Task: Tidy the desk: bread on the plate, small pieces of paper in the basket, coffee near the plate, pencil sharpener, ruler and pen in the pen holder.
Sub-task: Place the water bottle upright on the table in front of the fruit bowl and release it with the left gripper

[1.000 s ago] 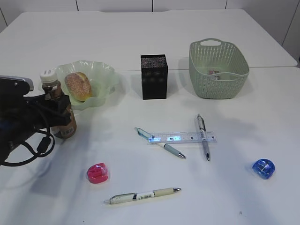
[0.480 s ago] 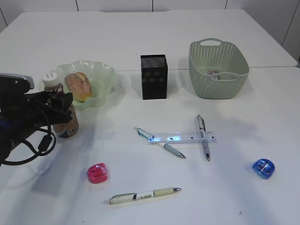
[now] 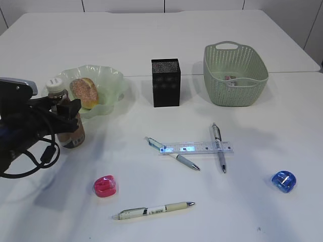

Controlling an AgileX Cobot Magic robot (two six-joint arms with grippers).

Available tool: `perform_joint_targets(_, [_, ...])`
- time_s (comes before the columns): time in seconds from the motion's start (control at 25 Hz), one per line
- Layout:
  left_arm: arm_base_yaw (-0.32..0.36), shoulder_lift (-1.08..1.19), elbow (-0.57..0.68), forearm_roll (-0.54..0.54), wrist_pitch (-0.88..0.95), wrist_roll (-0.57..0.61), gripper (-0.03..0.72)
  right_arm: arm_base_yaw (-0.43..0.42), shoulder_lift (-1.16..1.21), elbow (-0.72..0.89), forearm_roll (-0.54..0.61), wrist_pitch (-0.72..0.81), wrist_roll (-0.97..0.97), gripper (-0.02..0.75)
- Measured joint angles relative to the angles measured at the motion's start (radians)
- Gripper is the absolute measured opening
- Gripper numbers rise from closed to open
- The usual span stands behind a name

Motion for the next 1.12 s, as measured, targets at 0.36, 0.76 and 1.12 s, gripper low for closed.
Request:
perform_joint_targets(0.36, [0.0, -0.049, 0.0, 0.007, 0.0, 0.0, 0.488, 0.0, 0.0, 0.0, 0.0, 0.0, -0.012, 0.459])
perform_joint_targets(0.76, [0.0, -0.145, 0.0, 0.007, 0.008, 0.067, 0.488, 0.0, 0.0, 0.0, -0.009, 0.0, -0.014, 0.459])
perform_joint_targets(1.12, [0.0, -0.279, 0.0, 0.006, 0.125, 0.067, 0.48, 0.0, 0.0, 0.0, -0.01, 0.0, -0.014, 0.459])
